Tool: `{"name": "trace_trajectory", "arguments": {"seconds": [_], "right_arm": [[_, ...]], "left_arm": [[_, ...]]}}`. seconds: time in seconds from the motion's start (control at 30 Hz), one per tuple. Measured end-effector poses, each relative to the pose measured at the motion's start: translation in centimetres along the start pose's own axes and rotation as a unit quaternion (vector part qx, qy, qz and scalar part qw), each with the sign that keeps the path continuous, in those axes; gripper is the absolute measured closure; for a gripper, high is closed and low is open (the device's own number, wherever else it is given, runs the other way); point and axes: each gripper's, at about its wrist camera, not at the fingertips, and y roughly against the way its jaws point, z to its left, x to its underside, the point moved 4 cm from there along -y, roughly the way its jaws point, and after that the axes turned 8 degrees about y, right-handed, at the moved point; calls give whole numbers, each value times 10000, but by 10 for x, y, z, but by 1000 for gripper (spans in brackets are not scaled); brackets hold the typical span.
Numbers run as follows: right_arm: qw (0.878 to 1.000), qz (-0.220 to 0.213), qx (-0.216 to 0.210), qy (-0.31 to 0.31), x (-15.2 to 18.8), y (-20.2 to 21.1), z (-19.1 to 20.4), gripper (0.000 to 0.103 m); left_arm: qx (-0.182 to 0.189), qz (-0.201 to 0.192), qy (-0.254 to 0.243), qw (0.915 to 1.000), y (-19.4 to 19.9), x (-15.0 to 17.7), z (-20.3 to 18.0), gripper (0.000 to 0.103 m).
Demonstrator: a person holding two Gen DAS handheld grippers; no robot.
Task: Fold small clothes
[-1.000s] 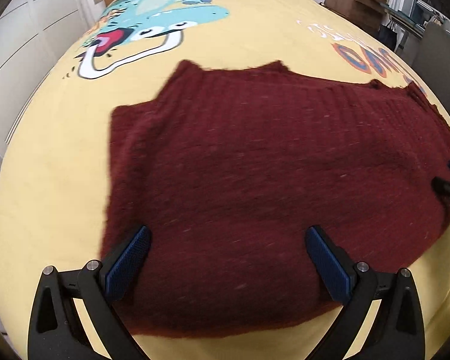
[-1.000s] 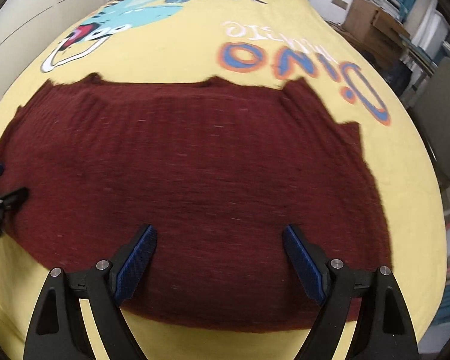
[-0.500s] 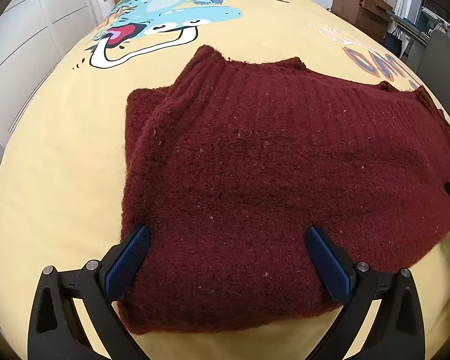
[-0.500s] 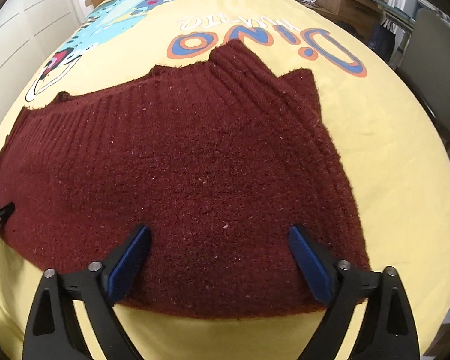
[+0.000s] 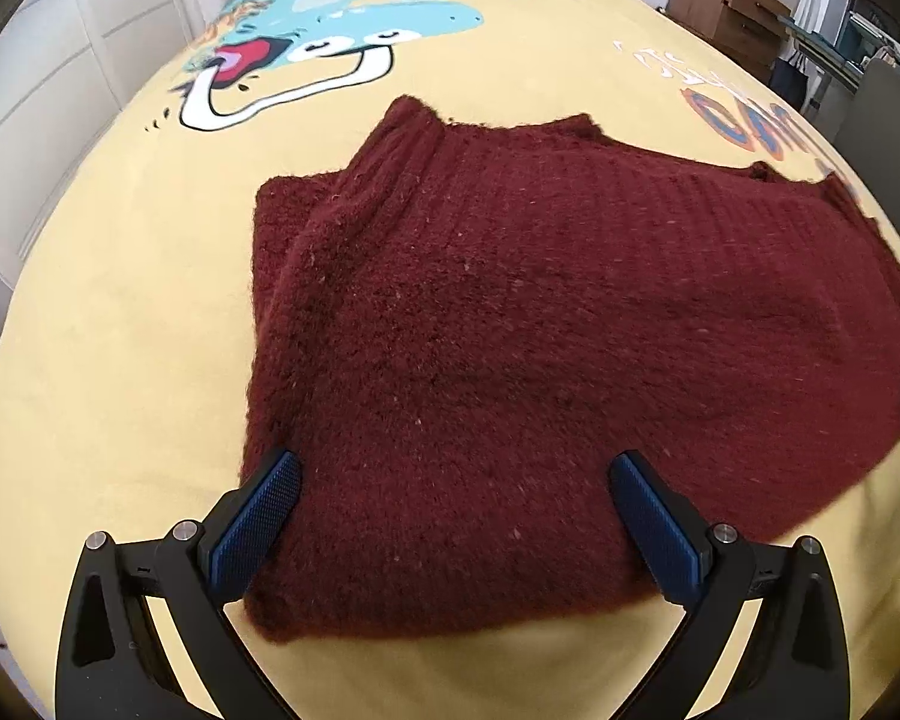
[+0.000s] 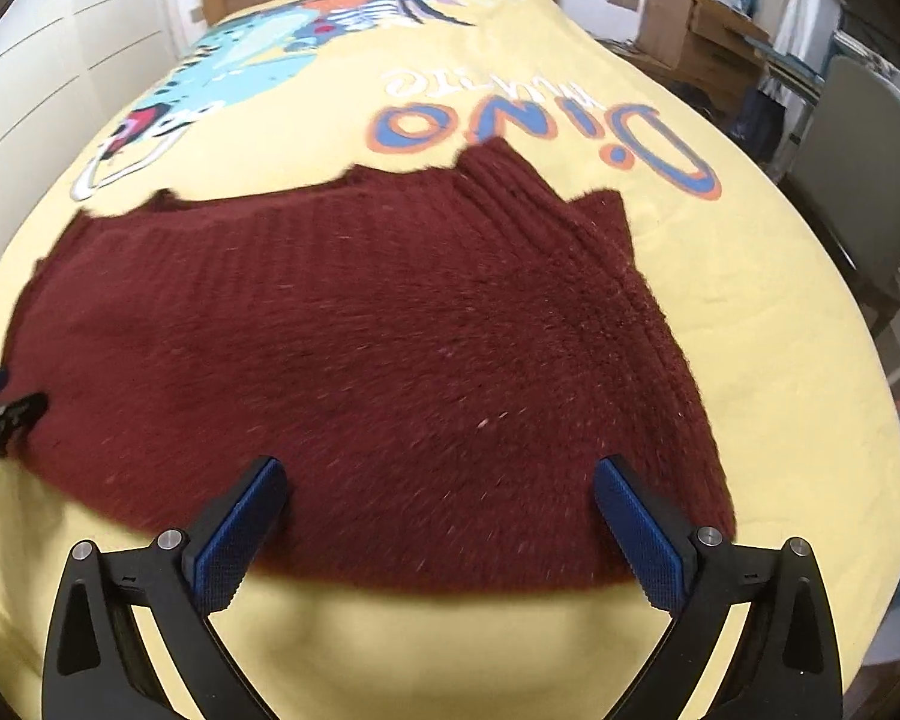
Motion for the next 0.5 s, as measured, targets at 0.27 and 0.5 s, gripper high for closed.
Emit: {"name": "trace_trajectory", "arguments": {"seconds": [0.27,0.5], "right_arm": [[9997,17,-116,233,25,39,8,1],[9992,377,-110,107,65,40,6,1]], "left_arm": [[390,243,582,9972,31,-9,44,1],[733,900,1511,9817,-10,-4,87,1]]}}
